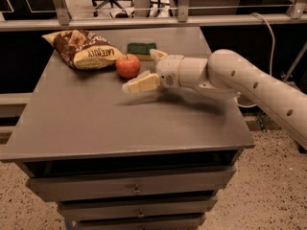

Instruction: Move apple near brown chip bag

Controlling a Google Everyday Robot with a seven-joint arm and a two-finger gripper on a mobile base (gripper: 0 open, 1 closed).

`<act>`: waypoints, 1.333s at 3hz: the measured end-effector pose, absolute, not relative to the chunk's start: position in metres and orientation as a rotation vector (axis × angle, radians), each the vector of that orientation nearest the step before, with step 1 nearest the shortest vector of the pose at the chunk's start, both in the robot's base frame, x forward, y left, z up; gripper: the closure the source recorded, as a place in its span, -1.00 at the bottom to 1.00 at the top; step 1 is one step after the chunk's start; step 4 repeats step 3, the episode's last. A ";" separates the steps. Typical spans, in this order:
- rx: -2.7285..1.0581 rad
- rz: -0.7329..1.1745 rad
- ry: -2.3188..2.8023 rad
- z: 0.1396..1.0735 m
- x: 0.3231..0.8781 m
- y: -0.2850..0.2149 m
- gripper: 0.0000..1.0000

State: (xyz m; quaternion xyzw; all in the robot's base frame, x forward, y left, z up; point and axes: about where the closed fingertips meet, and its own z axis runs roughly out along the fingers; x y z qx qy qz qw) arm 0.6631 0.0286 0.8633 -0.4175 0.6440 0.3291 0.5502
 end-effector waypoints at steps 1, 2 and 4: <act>-0.974 0.634 1.608 0.859 0.649 -0.033 -1.00; -0.955 0.528 1.660 0.862 0.647 -0.072 -1.00; -0.955 0.528 1.660 0.862 0.647 -0.072 -1.00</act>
Offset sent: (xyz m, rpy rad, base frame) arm -0.0196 -0.1511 0.0030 -0.2360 -0.0179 -0.2785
